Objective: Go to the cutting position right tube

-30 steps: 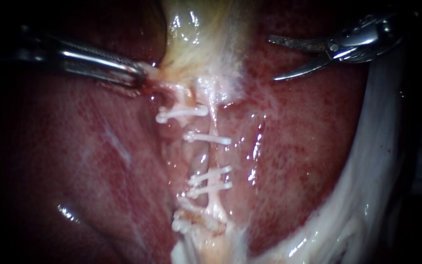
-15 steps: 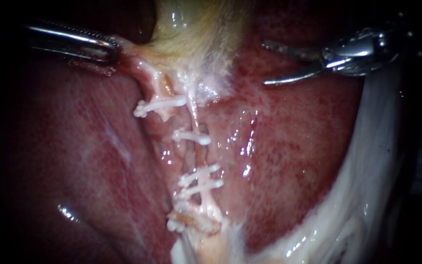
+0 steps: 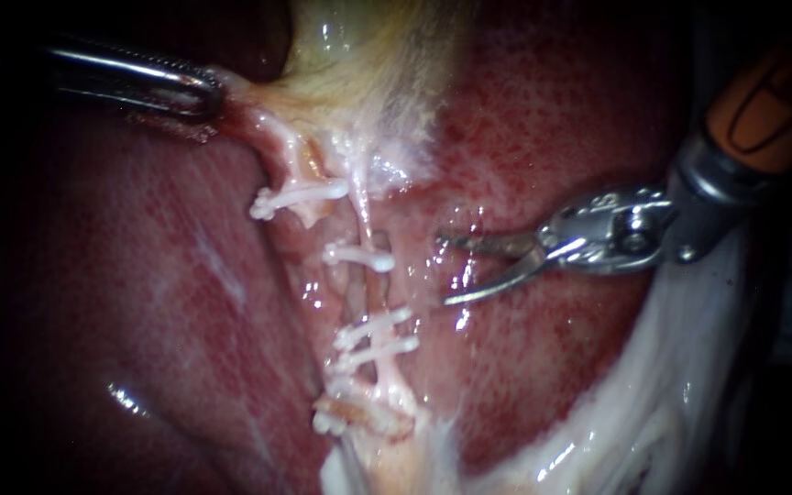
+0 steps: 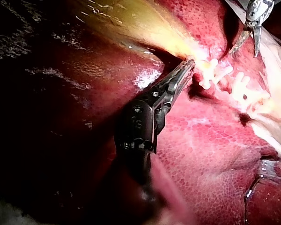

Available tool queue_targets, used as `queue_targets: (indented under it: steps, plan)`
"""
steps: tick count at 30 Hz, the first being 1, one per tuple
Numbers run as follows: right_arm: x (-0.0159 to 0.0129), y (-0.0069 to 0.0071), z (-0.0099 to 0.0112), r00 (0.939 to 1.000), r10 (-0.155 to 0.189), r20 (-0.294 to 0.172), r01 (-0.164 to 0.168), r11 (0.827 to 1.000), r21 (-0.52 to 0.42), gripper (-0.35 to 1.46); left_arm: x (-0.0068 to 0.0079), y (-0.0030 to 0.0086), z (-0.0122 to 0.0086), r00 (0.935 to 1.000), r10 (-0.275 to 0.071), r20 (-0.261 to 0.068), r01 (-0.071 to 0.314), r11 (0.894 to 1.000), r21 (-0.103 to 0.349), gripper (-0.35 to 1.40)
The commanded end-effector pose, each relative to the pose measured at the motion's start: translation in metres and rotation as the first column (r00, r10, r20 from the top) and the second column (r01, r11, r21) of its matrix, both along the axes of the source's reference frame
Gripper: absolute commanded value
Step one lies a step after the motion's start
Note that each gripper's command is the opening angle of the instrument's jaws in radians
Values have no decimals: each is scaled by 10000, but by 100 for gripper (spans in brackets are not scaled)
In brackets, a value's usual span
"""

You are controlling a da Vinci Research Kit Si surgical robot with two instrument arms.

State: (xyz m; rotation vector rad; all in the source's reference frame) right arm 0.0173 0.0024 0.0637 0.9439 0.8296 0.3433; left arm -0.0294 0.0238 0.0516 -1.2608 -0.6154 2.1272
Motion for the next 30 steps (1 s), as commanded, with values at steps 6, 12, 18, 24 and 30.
queue_targets:
  steps: [6, 12, 18, 24, 30]
  plan:
    - [27, -19, 20, 9995, -304, -51, 306, 9983, 500, 138, 1, -1, -1, 10000, 10, 10, -10, 10000, 6, -35]
    - [42, -30, 34, 9993, -335, -181, 348, 9964, 777, 138, 1, -1, -2, 10000, 10, 10, -10, 10000, 6, -35]
    - [56, -31, 39, 9982, -191, -565, 250, 9941, 1056, 138, 1, -1, -2, 10000, 9, 9, -9, 10000, 6, -35]
    - [61, -27, 41, 9958, -7, -917, 124, 9918, 1273, 138, 1, -1, -2, 10000, 5, 7, -5, 10000, 6, -35]
    - [57, -20, 44, 9955, -18, -943, 151, 9899, 1409, 140, 1, -1, -2, 10000, 3, 6, -3, 10000, 6, -35]
